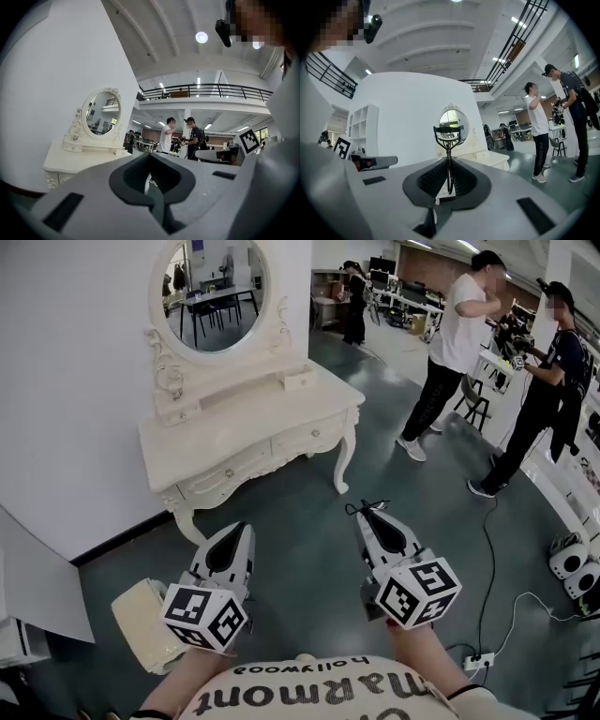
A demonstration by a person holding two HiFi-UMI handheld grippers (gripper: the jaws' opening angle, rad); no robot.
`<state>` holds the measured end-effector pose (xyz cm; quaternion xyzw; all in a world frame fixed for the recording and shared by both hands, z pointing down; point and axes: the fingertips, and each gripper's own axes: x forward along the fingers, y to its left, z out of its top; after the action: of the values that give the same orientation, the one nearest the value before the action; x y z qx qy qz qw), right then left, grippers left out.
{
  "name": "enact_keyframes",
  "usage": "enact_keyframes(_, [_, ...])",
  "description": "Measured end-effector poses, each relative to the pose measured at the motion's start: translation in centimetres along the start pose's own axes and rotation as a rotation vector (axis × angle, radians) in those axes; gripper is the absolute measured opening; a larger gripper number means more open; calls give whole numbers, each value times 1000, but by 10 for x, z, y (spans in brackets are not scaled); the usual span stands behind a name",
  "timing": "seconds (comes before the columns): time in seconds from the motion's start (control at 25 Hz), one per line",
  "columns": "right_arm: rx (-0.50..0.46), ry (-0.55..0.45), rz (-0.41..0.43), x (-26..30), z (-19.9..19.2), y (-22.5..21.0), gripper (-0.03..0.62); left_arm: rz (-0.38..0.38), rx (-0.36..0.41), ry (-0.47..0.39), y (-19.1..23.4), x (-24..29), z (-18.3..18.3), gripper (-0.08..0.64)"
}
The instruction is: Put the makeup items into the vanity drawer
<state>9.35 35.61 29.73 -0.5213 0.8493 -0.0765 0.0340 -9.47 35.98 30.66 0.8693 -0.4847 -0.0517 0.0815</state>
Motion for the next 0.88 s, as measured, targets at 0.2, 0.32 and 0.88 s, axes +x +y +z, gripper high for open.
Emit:
enact_keyframes(0.2, [-4, 16, 27, 21, -6, -18, 38, -6, -5, 15, 1, 26, -16, 9])
enact_keyframes(0.32, [3, 35, 29, 28, -19, -27, 38, -6, -19, 49, 5, 36, -33, 9])
enact_keyframes(0.88, [35, 83, -9, 101, -37, -69, 38, -37, -57, 104, 54, 113, -50, 9])
